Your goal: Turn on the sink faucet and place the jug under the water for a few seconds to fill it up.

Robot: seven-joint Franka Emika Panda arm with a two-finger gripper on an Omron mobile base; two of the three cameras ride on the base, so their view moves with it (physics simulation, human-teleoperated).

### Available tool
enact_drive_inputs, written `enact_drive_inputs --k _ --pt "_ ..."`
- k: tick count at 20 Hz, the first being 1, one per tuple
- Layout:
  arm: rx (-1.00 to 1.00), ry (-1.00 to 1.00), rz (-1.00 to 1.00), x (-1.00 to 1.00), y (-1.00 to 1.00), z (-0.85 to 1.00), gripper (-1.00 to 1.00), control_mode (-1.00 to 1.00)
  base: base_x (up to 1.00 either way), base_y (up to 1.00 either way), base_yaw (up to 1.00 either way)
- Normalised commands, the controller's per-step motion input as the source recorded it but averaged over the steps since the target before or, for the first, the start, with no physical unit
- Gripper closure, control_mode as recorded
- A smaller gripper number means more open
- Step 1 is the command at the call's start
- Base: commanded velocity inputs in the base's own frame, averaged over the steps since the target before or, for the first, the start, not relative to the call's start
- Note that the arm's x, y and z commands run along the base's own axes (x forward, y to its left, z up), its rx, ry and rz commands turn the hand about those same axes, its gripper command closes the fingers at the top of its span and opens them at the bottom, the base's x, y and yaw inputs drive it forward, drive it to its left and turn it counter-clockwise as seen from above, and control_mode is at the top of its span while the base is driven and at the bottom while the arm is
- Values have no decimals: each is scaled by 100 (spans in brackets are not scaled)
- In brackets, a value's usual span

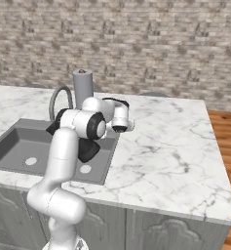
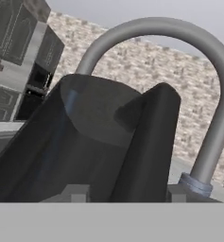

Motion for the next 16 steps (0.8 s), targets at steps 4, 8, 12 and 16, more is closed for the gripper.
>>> enact_drive_inputs --k 4,8,12,16 --pt "2 -20 12 -42 -27 -42 100 -100 0 0 0" --pt "0 -15 6 -57 -14 -19 100 -100 0 0 0" --pt "1 -2 -2 -22 1 0 100 -100 0 0 0" --pt "3 10 -13 0 1 9 100 -100 0 0 0"
